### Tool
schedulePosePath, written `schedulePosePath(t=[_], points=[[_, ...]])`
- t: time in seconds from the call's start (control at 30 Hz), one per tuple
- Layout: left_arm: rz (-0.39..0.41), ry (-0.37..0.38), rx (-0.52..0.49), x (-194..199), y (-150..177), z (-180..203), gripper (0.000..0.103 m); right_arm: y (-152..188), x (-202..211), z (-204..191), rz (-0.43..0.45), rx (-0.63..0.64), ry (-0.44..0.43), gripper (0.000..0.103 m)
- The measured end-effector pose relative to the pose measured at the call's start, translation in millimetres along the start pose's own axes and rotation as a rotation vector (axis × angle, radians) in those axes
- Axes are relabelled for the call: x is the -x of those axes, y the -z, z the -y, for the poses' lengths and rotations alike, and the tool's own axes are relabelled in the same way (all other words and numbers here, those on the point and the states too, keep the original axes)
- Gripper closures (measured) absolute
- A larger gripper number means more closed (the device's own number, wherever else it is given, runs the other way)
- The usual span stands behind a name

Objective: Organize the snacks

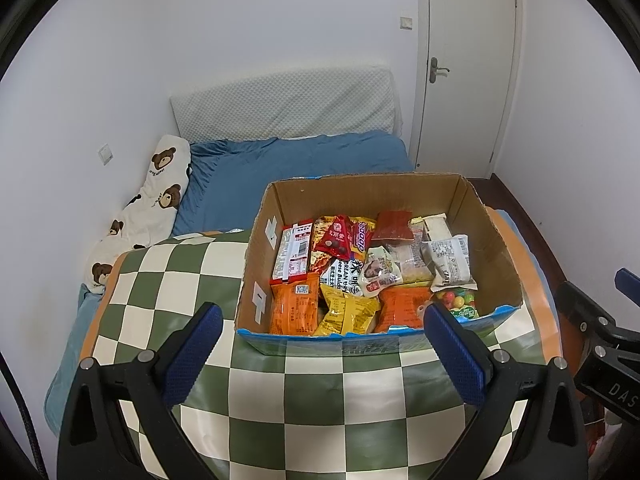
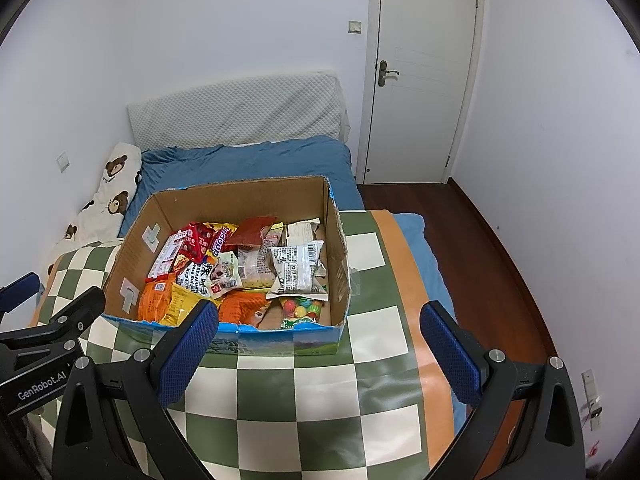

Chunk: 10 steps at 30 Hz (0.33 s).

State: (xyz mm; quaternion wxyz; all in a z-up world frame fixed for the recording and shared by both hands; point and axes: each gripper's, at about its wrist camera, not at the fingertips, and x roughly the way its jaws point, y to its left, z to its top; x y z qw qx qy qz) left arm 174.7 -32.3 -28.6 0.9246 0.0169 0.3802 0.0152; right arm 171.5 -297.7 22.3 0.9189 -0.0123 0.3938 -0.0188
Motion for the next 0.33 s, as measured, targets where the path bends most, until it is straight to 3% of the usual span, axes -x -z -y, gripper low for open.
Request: schedulePosePath(t=[0.33], points=[[0.006,0.001,-0.002,1.4,-1.7,0.9,0.0,0.8,0.0,0.5,-0.001,-0.003,0.0,0.0]])
